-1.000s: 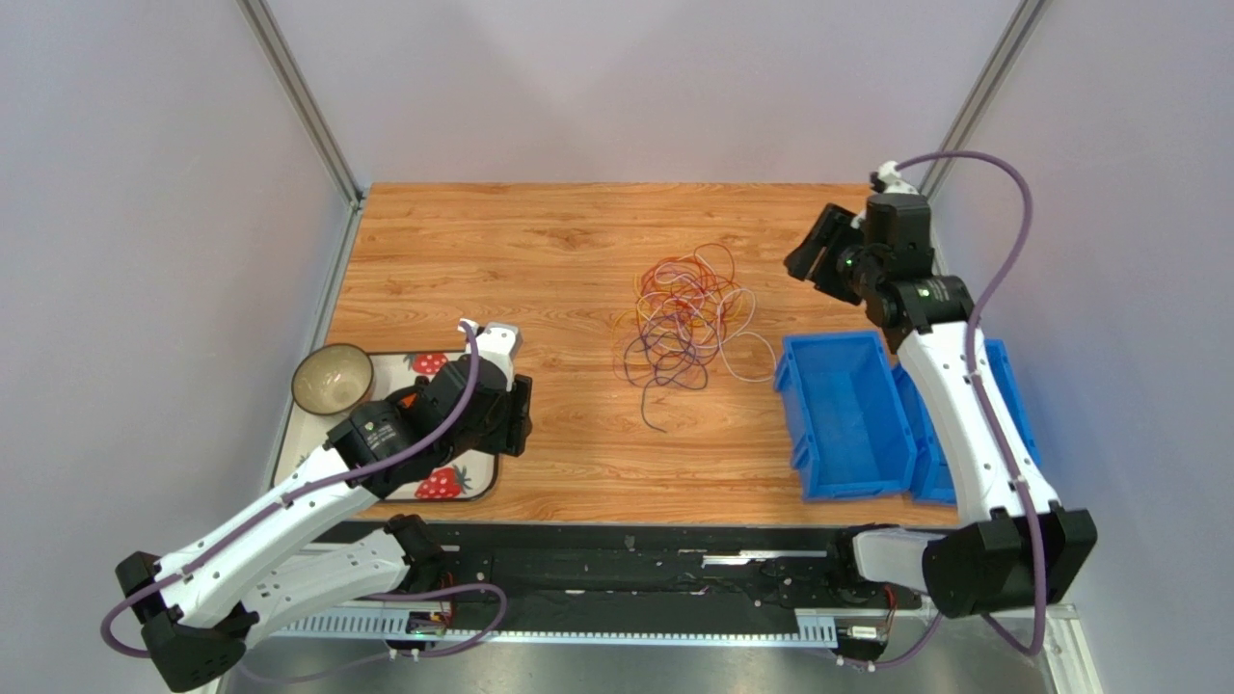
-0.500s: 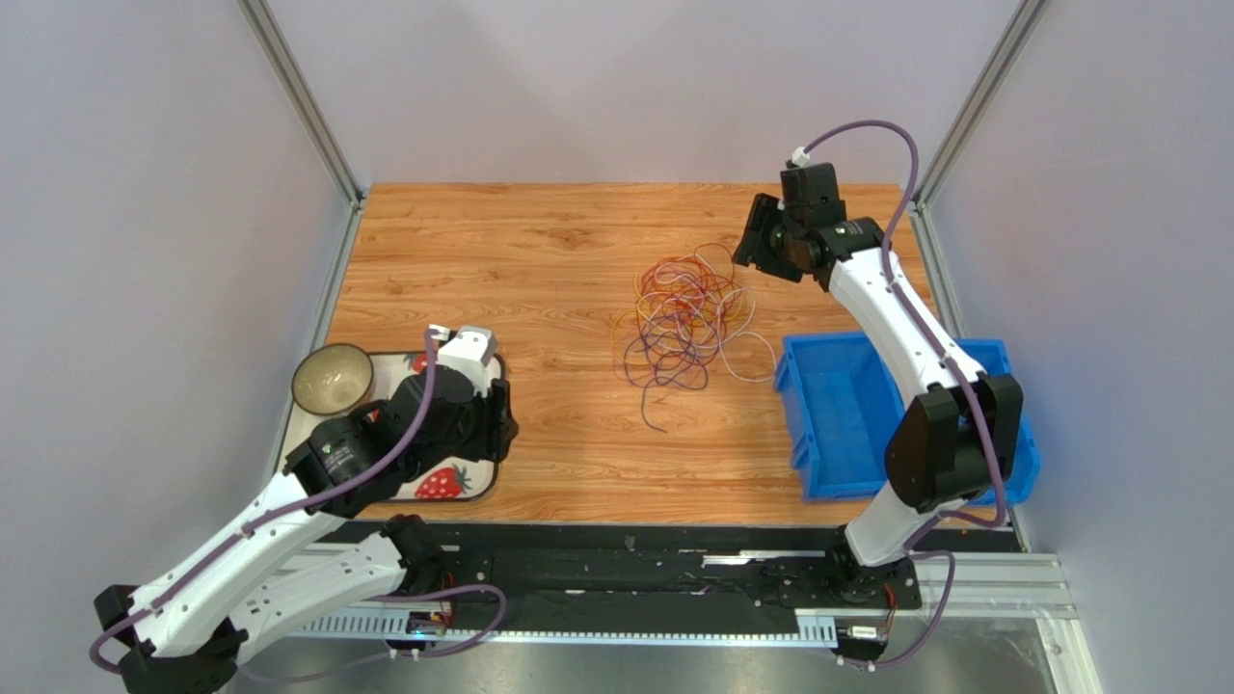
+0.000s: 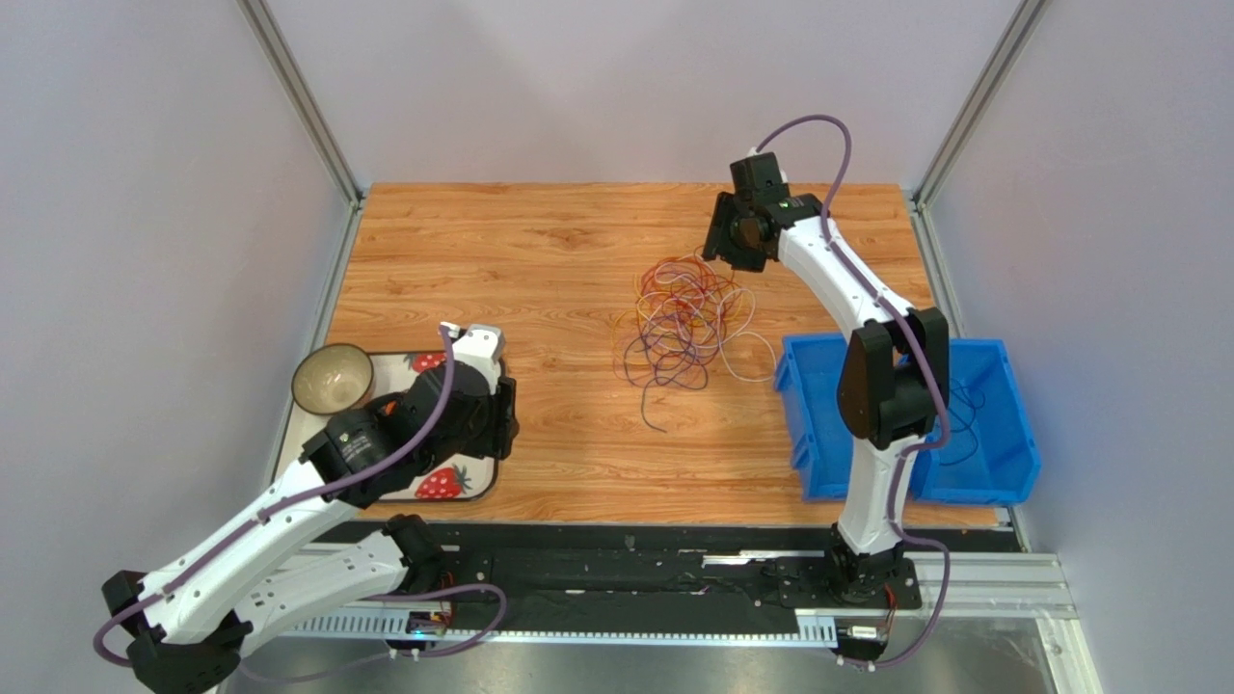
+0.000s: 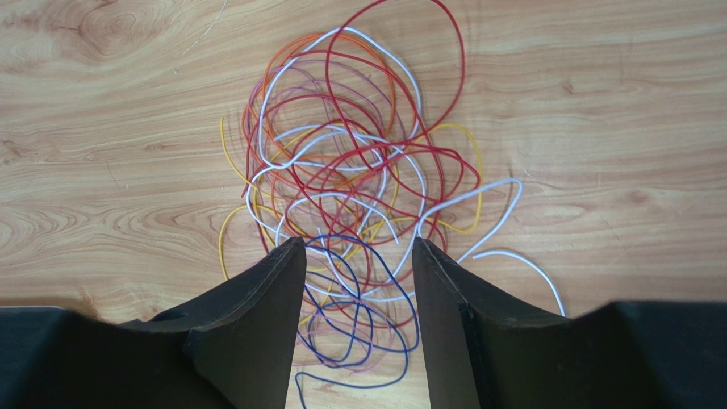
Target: Untangle the cables
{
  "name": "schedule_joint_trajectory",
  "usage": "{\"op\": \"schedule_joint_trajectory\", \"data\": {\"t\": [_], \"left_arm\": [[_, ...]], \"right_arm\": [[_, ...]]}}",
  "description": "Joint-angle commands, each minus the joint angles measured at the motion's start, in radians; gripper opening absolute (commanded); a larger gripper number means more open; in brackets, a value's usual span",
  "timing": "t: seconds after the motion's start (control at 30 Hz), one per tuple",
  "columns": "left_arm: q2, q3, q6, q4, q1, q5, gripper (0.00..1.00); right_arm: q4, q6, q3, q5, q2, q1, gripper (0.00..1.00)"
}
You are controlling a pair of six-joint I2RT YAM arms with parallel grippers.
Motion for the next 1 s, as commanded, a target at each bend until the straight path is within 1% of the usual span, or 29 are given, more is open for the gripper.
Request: {"op": "schedule_joint_trajectory", "data": {"t": [0.0, 0.2, 0.5, 0.6, 0.63, 0.7, 0.73, 0.8, 0.83, 0.87, 0.97], "left_arm": [[0.005, 0.023, 0.001, -0.001, -0.004, -0.01, 0.58], [-0.023, 0.018, -0.008, 0.002, -0.004, -0.03, 0.58], [-0.006, 0.02, -0.011, -0.003, -0.004, -0.039, 0.57], [0.002, 0.02, -0.011, -0.003, -0.004, -0.042, 0.57], [0.003, 0.02, -0.01, -0.003, -0.004, -0.044, 0.57], [0.006, 0.021, -0.011, -0.003, -0.004, -0.045, 0.57], [0.009, 0.021, -0.01, -0.004, -0.004, -0.047, 0.57], [0.013, 0.021, -0.011, -0.006, -0.004, -0.051, 0.57], [0.016, 0.02, -0.014, -0.001, -0.004, -0.051, 0.57], [0.019, 0.021, -0.013, -0.003, -0.004, -0.051, 0.57], [0.025, 0.023, -0.014, -0.008, -0.004, -0.056, 0.57]], "right_arm": [[-0.008, -0.056, 0.13, 0.014, 0.097, 0.012, 0.53], [-0.051, -0.132, 0.296, 0.029, 0.22, 0.012, 0.53], [-0.054, -0.172, 0.405, 0.032, 0.365, 0.012, 0.51], [-0.06, -0.17, 0.445, 0.014, 0.416, 0.012, 0.48], [-0.063, -0.173, 0.457, 0.014, 0.424, 0.012, 0.44], [-0.065, -0.175, 0.46, 0.015, 0.439, 0.012, 0.42], [-0.063, -0.175, 0.46, 0.014, 0.442, 0.012, 0.37], [-0.06, -0.176, 0.454, 0.007, 0.445, 0.012, 0.34], [-0.06, -0.175, 0.451, 0.001, 0.447, 0.012, 0.27], [-0.063, -0.173, 0.449, -0.014, 0.447, 0.012, 0.23], [-0.06, -0.172, 0.442, -0.043, 0.433, 0.014, 0.08]]}}
